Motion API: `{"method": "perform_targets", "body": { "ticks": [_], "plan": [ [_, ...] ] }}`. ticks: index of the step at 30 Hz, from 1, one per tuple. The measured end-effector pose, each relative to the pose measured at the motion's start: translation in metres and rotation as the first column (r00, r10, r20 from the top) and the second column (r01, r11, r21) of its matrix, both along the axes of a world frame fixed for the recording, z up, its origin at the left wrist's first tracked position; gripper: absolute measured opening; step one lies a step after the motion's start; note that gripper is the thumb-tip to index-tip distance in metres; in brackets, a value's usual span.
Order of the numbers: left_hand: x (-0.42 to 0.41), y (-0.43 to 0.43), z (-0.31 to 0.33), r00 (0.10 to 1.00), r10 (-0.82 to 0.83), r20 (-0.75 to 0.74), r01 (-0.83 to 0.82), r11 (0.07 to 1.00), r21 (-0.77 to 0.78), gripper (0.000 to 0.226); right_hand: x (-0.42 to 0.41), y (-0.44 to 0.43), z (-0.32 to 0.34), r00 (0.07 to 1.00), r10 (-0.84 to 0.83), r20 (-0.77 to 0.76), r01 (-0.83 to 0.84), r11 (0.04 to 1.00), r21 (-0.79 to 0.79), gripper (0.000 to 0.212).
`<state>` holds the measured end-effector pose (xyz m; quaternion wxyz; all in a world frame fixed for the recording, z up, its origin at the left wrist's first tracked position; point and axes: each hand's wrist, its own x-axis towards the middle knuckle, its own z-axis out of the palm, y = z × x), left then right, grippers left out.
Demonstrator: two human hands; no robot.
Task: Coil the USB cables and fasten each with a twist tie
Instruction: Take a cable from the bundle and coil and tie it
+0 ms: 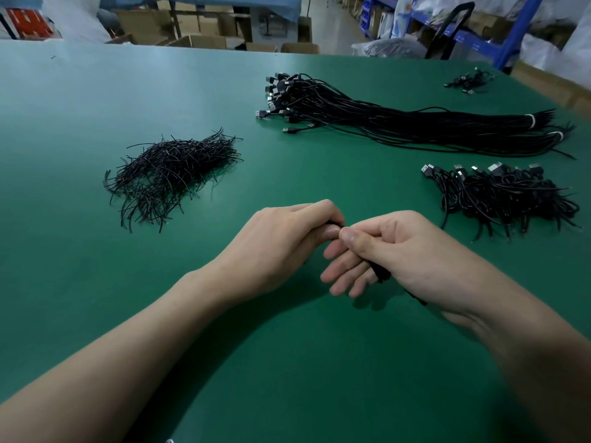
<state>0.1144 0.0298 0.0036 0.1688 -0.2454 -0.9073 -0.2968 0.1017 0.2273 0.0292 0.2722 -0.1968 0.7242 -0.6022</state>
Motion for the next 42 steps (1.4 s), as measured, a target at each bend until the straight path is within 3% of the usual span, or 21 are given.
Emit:
{"method": "perform_targets", "body": {
  "ticks": [5,10,13,17,20,24,26,27,30,32,34,37,39,42],
  "plan": [
    [0.006,0.004,0.000,0.999,-0.034,-0.027,0.033,0.998,-0.046,0.032,-0.006,0.013,0.002,0.974,0.156,0.162,-0.138,0.984,-0.116,0.030],
    [0.004,0.006,0.001,0.998,-0.011,-0.059,0.006,0.996,-0.089,0.036,-0.009,0.010,-0.001,0.996,0.091,-0.001,-0.091,0.996,-0.014,0.029],
    [0.006,0.004,0.003,0.996,-0.006,-0.093,-0.002,0.996,-0.093,0.033,-0.012,0.012,0.002,0.982,0.157,-0.101,-0.154,0.988,0.032,0.032],
    [0.012,0.008,0.004,0.983,-0.058,-0.172,0.035,0.990,-0.137,0.019,-0.014,0.024,0.005,0.947,0.319,-0.035,-0.319,0.948,0.001,0.037],
    [0.012,0.013,0.005,0.981,-0.059,-0.183,0.035,0.990,-0.134,0.012,-0.016,0.028,0.002,0.965,0.259,0.032,-0.256,0.963,-0.087,0.031],
    [0.009,0.009,-0.001,0.988,-0.016,-0.156,-0.004,0.992,-0.126,0.025,-0.015,0.020,-0.008,0.989,0.142,0.027,-0.138,0.984,-0.112,0.025],
    [0.008,0.007,-0.002,0.990,-0.001,-0.142,-0.016,0.992,-0.121,0.028,-0.012,0.015,-0.010,0.995,0.073,-0.063,-0.079,0.993,-0.083,0.027],
    [0.008,0.007,0.000,0.990,0.003,-0.144,-0.019,0.994,-0.110,0.028,-0.009,0.012,-0.011,0.982,0.024,-0.190,-0.036,0.997,-0.063,0.026],
    [0.006,0.006,0.006,0.978,0.009,-0.208,-0.029,0.995,-0.091,0.023,0.002,0.007,-0.012,0.761,-0.097,-0.641,0.105,0.994,-0.026,0.015],
    [0.006,0.004,0.010,0.955,0.015,-0.295,-0.054,0.991,-0.126,0.021,0.005,0.005,-0.010,0.692,-0.115,-0.712,0.133,0.991,-0.032,0.015],
    [0.007,0.002,0.011,0.932,0.002,-0.363,-0.066,0.984,-0.163,0.020,0.003,0.004,-0.008,0.779,-0.092,-0.621,0.081,0.996,-0.045,0.014],
    [0.011,0.003,0.010,0.913,-0.045,-0.406,-0.052,0.973,-0.225,0.018,-0.005,0.008,-0.003,0.950,-0.085,-0.300,0.034,0.984,-0.172,0.011],
    [0.013,0.004,0.010,0.912,-0.062,-0.405,-0.042,0.969,-0.244,0.016,-0.011,0.016,-0.004,0.967,-0.175,-0.185,0.133,0.967,-0.219,0.028],
    [0.013,0.007,0.010,0.917,0.007,-0.398,-0.089,0.978,-0.188,0.021,-0.016,0.026,-0.009,0.922,-0.345,-0.177,0.279,0.907,-0.316,0.034]
  ]
}}
